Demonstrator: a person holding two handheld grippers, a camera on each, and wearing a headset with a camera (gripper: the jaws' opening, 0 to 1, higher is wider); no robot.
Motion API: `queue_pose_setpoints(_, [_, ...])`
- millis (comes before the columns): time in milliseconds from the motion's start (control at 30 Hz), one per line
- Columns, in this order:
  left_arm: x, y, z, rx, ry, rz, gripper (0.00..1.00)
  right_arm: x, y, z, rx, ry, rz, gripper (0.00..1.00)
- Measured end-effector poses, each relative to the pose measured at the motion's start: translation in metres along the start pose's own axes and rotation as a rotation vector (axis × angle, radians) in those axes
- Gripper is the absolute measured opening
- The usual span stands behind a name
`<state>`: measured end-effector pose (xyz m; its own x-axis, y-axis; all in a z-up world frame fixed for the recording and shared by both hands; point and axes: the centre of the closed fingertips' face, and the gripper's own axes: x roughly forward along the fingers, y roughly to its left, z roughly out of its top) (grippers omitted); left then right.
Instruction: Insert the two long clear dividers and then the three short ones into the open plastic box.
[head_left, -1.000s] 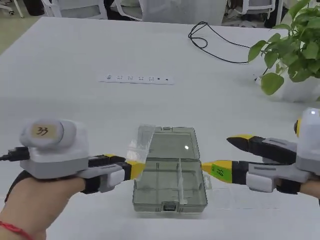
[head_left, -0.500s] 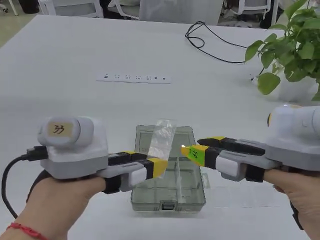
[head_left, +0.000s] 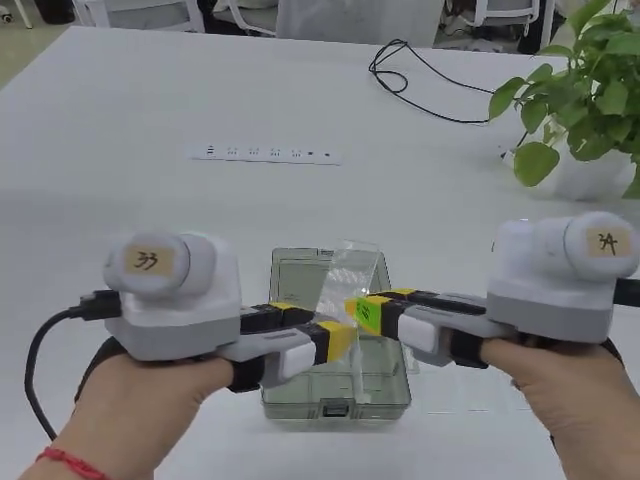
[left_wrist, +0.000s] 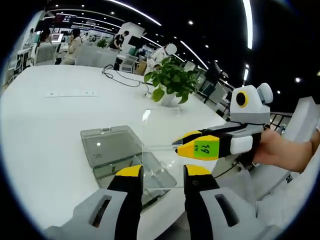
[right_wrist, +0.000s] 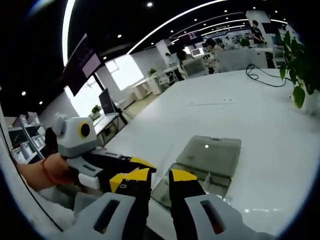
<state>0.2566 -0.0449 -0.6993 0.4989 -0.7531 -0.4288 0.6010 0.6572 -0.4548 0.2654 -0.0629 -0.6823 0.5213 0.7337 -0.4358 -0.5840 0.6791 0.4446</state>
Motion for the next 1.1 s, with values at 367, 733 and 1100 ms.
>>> queue_pose_setpoints(367, [0.002,0.000,-0.004,0.014,0.011,0.003,0.27,0.003,-0.002,0.000,0.060,0.003,-0.032,0.07])
queue_pose_setpoints(733, [-0.003,0.001,-0.007,0.046,0.018,-0.019,0.35,0.004,-0.002,0.001,0.066,0.019,-0.034,0.07])
queue_pose_setpoints(1100, [-0.024,0.021,-0.018,0.187,0.060,-0.049,0.54,0.009,0.000,0.006,0.042,0.033,-0.041,0.07])
